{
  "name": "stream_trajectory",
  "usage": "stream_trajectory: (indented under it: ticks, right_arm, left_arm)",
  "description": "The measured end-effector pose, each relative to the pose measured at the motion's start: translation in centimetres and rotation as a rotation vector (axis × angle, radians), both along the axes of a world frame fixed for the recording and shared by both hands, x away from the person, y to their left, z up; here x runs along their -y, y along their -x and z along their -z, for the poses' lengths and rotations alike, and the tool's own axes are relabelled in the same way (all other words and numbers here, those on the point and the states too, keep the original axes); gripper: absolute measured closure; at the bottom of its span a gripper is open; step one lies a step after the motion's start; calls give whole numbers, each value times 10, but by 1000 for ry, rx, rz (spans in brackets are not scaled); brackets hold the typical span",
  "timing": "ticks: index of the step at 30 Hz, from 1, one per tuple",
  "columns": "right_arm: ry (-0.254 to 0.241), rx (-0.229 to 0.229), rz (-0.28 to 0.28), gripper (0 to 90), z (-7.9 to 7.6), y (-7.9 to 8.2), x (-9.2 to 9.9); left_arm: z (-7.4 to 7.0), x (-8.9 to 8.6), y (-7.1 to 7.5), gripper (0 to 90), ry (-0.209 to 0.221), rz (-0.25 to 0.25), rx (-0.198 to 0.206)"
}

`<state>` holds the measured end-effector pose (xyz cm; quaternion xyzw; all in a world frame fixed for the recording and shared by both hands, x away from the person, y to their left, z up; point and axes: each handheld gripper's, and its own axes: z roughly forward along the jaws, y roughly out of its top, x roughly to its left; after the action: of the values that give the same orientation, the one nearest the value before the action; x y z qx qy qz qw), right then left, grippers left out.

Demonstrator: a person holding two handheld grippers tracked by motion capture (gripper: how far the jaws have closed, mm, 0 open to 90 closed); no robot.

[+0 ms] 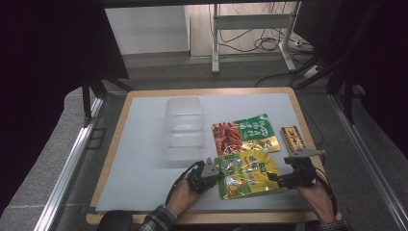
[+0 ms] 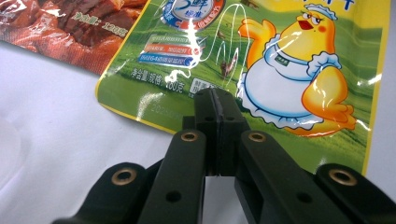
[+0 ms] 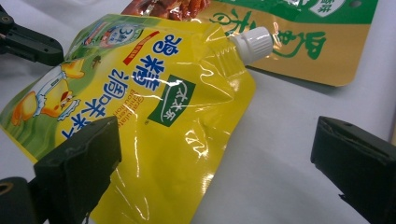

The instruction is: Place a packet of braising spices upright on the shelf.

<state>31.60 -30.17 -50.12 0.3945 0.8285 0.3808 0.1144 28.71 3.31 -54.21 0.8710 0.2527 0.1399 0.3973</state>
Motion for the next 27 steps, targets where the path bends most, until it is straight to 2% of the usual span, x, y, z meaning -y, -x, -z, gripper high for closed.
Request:
stream_trajectory:
  ticks: [3,7,9,11,17,20,22,27]
  right_arm:
    - [-2,-37,-12,17,3,0,-3]
    - [-34,-92,-29,18,6,-2,-7]
    - [-36,-101,-30,18,7,-2,-8]
    - [-26,-131,-24,37,9,-2,-11]
    - [-59,-198,-46,156,12,-4,-15]
    - [-96,-231,-68,224,14,-6,-16]
    - [-107,-243,-64,251,14,-7,-17]
    - [-130,-234,-69,354,11,-8,-17]
  left_arm:
    - [0,0,1,900,-4,-1,1]
    - [0,-1,0,900,0,-2,-5]
    - [0,-1,0,900,0,-2,-7]
    - [0,-2,0,900,7,-3,-13]
    - [0,-2,0,900,7,-2,-14]
    - [0,-2,0,900,6,-1,-14]
    - [0,-2,-1,900,8,-1,-18]
    - [0,-2,-1,900,12,0,-23]
